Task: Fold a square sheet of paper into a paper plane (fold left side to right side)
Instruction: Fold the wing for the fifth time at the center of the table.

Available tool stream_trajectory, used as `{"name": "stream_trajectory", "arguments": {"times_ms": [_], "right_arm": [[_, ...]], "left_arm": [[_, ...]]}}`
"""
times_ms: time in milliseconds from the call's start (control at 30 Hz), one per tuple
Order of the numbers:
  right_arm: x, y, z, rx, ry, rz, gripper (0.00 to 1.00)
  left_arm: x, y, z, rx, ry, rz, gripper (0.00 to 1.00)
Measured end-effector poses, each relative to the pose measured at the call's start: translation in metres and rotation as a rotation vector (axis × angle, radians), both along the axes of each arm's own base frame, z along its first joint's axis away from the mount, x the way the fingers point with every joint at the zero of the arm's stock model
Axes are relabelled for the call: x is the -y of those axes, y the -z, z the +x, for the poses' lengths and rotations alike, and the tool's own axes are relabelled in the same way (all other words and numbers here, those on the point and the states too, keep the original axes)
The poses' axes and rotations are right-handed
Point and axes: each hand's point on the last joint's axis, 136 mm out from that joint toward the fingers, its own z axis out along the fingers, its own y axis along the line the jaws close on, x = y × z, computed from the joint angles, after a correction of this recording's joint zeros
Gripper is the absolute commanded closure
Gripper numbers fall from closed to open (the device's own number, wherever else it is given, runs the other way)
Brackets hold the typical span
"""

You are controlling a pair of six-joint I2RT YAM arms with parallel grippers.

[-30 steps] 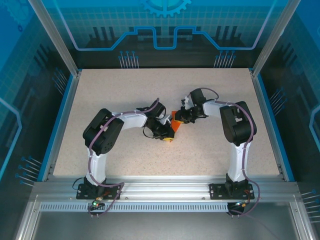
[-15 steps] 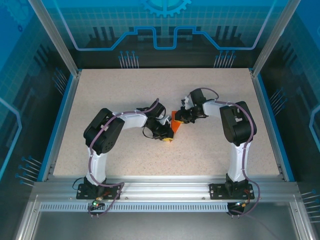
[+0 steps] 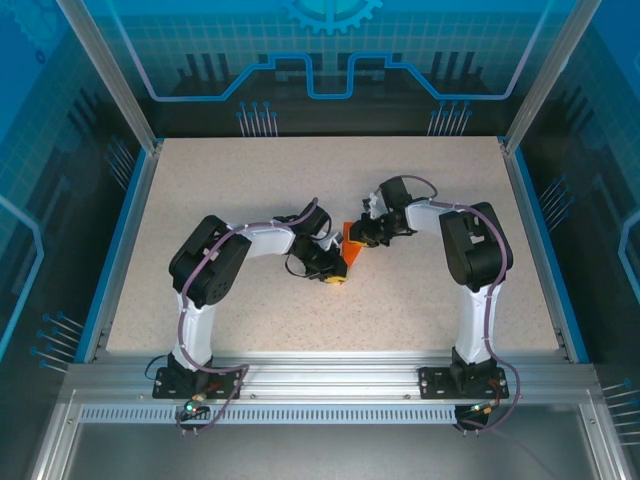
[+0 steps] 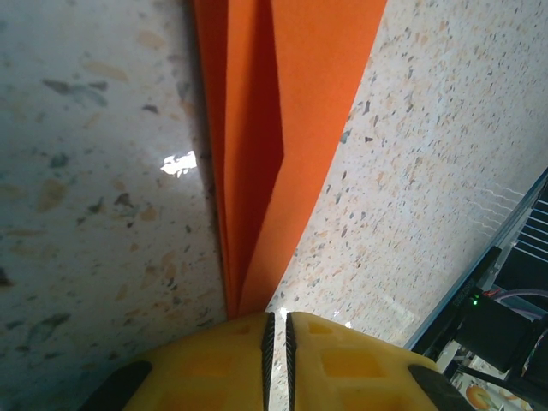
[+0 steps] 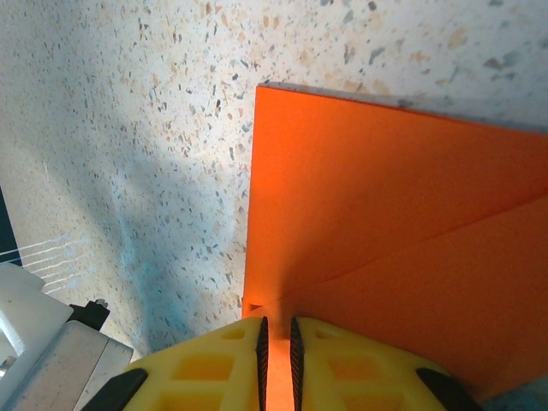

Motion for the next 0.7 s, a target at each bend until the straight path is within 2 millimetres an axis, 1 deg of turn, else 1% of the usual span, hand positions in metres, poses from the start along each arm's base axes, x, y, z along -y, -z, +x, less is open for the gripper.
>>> {"name": "stream_trajectory", "arguments": {"times_ms": [300,700], "right_arm": [[0.000,0.000,0.000,-0.002,0.000,-0.001,0.82],[0.000,0.000,-0.001,-0.010,0.000,-0.003,0.82]], "left_arm": [[-0.001,0.001,-0.003,0.007,0.003,-0.018,0.87],[-0.009,0.002,-0.016,-0.012,0.004,-0.008,0.88]]}}
